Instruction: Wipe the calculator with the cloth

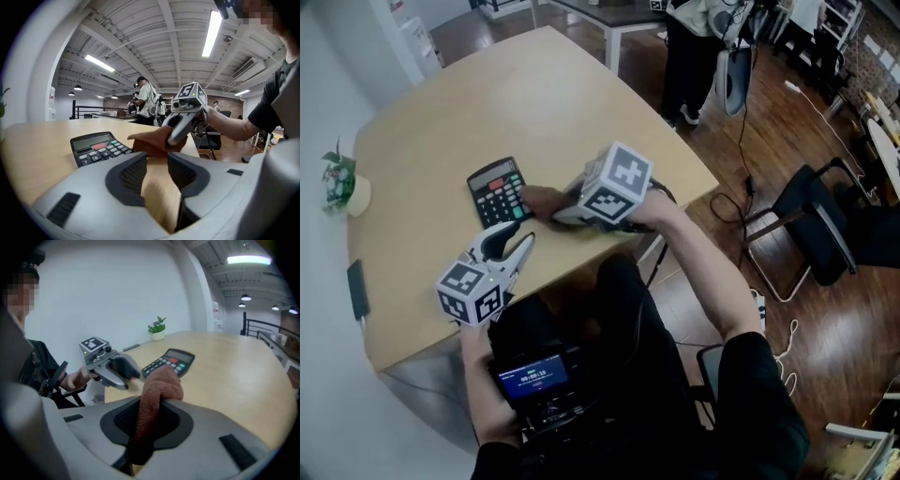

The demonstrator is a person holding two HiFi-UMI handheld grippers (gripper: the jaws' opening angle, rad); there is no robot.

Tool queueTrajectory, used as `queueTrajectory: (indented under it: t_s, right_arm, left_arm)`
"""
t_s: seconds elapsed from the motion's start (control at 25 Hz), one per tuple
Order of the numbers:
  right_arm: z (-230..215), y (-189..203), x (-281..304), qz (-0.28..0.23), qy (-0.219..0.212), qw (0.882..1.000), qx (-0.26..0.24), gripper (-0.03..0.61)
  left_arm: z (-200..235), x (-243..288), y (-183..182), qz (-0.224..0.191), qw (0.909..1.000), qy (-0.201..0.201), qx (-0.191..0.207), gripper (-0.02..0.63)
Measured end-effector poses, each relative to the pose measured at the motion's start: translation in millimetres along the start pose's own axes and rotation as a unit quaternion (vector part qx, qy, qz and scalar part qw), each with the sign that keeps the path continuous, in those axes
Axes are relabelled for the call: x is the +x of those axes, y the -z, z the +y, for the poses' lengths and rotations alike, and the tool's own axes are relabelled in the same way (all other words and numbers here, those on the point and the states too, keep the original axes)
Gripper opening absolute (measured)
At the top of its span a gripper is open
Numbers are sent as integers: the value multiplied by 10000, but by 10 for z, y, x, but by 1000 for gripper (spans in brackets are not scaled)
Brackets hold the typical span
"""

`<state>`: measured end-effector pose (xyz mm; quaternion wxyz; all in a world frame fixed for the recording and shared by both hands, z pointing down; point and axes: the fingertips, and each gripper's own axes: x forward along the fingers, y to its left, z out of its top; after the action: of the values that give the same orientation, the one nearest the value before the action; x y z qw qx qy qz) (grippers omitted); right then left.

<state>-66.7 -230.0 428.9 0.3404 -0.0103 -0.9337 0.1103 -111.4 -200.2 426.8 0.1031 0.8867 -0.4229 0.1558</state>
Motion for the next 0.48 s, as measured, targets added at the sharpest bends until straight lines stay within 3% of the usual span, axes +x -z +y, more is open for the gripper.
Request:
queueTrajectory:
  t_s: [0.08, 0.16, 0.24, 0.32, 0.48]
  right_arm:
    - [-366, -320, -85, -476, 704, 9964, 27, 61]
    - [-782, -634, -114, -911, 1436, 9854, 40, 61]
    - [-1120, -791, 3, -1029, 1844, 9774, 79, 61]
    - [-1309, -742, 216, -792, 1866, 9791, 182, 61]
    - [-1125, -415, 462, -273, 1244, 9912, 361, 61]
  left_arm:
    - [32, -19, 17, -12, 10000, -14, -32, 149]
    - [31, -19, 30, -39, 10000, -30, -84, 149]
    - [12, -17, 37, -70, 9999, -53, -137, 149]
    - [-16, -9, 31, -99, 9998, -74, -169, 149]
    - [-56, 16, 4, -88, 9998, -73, -139, 149]
